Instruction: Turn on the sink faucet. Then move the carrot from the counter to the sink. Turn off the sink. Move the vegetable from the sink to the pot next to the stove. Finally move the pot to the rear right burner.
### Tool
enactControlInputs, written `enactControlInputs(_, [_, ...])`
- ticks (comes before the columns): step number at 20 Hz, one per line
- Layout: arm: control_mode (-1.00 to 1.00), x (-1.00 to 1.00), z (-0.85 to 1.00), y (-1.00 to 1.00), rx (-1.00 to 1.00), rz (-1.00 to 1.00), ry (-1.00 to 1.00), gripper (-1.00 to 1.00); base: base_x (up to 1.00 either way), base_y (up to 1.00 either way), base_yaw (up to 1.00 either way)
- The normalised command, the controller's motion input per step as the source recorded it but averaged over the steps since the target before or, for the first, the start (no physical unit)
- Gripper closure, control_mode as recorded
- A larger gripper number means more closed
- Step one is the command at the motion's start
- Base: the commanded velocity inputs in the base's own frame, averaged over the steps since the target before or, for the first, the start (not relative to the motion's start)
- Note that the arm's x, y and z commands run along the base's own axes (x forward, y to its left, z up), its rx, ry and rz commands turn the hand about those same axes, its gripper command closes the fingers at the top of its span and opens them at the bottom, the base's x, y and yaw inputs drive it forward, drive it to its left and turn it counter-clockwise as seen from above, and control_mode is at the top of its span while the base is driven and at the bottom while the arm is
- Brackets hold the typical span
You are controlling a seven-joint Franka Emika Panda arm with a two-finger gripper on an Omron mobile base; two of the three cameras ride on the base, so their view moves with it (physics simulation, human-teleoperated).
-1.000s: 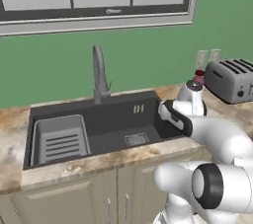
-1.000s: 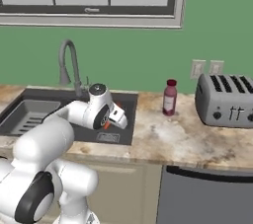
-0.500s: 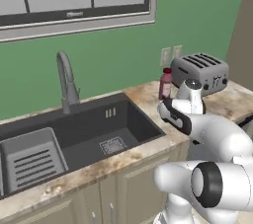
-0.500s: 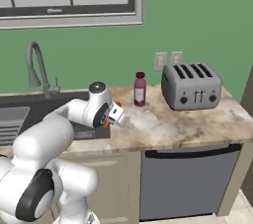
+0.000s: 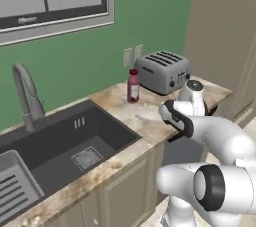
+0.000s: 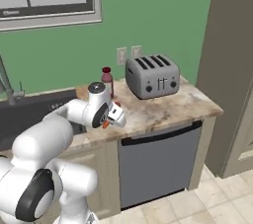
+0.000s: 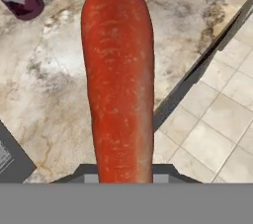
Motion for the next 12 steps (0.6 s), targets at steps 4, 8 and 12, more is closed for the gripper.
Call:
enactControlInputs(4, [1.0, 0.0, 0.0, 0.0, 0.0, 0.0, 0.0, 1.0, -0.26, -0.21, -0.45])
enactControlInputs(8, [1.0, 0.0, 0.0, 0.0, 0.0, 0.0, 0.0, 1.0, -0.22, -0.24, -0.46])
enactControlInputs(12, [1.0, 0.0, 0.0, 0.0, 0.0, 0.0, 0.0, 1.0, -0.15, -0.27, -0.46])
